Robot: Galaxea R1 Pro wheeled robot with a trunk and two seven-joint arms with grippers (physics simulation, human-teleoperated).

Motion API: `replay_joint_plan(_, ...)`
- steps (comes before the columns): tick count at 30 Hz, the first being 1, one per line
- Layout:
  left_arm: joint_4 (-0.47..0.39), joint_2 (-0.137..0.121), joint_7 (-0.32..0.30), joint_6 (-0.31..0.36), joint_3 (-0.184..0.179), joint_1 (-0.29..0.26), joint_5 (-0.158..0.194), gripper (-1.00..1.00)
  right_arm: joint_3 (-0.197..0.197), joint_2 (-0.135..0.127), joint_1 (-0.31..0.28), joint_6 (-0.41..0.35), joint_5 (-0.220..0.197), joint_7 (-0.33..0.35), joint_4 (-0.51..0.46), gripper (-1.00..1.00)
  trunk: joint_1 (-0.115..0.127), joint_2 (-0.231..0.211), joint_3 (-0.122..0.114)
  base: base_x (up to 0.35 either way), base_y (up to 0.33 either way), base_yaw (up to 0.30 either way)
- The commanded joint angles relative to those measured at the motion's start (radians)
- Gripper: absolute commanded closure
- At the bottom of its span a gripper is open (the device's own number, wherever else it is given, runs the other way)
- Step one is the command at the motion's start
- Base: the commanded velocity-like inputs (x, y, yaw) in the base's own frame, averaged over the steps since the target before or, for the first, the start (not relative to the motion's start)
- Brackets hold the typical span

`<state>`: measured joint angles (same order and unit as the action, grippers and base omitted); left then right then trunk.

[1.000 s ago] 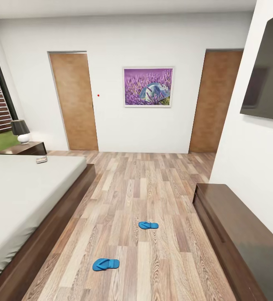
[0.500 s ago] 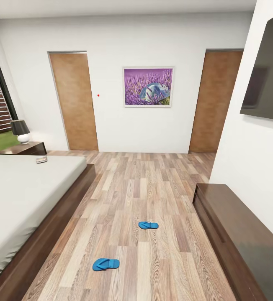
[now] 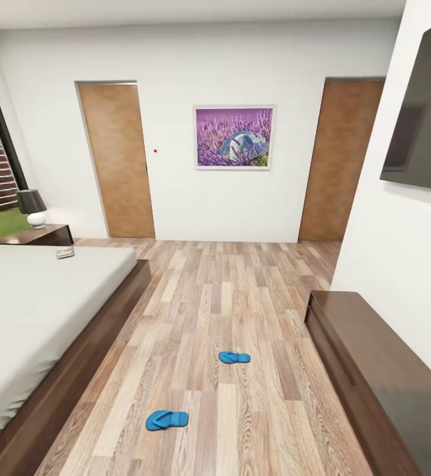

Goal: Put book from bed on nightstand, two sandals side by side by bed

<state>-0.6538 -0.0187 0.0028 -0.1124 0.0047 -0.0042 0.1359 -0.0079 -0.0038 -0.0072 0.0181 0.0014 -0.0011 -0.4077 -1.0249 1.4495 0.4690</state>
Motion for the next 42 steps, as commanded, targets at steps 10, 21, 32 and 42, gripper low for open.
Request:
replay_joint_plan(10, 0.000, 0.000, 0.000, -0.004, -0.002, 0.000, 0.010, -1.00, 0.000, 0.002, 0.000, 0.002, 0.000, 0.000, 0.000, -1.00, 0.000, 0.000, 0.001, 0.054, 0.000, 0.000)
replay_joint_plan(21, 0.000, 0.000, 0.000, -0.004, -0.002, 0.000, 0.010, -1.00, 0.000, 0.002, 0.000, 0.002, 0.000, 0.001, 0.000, -1.00, 0.000, 0.000, 0.001, 0.069, 0.000, 0.000)
replay_joint_plan(32, 0.000, 0.000, 0.000, -0.004, -0.002, 0.000, 0.010, -1.00, -0.001, -0.001, 0.000, 0.001, -0.001, 0.000, 0.001, -1.00, 0.000, 0.000, 0.001, 0.003, 0.000, 0.000)
replay_joint_plan(42, 0.000, 0.000, 0.000, -0.004, -0.002, 0.000, 0.010, -1.00, -0.001, 0.001, 0.000, 0.002, -0.001, 0.000, 0.001, -1.00, 0.000, 0.000, 0.001, 0.103, 0.000, 0.000)
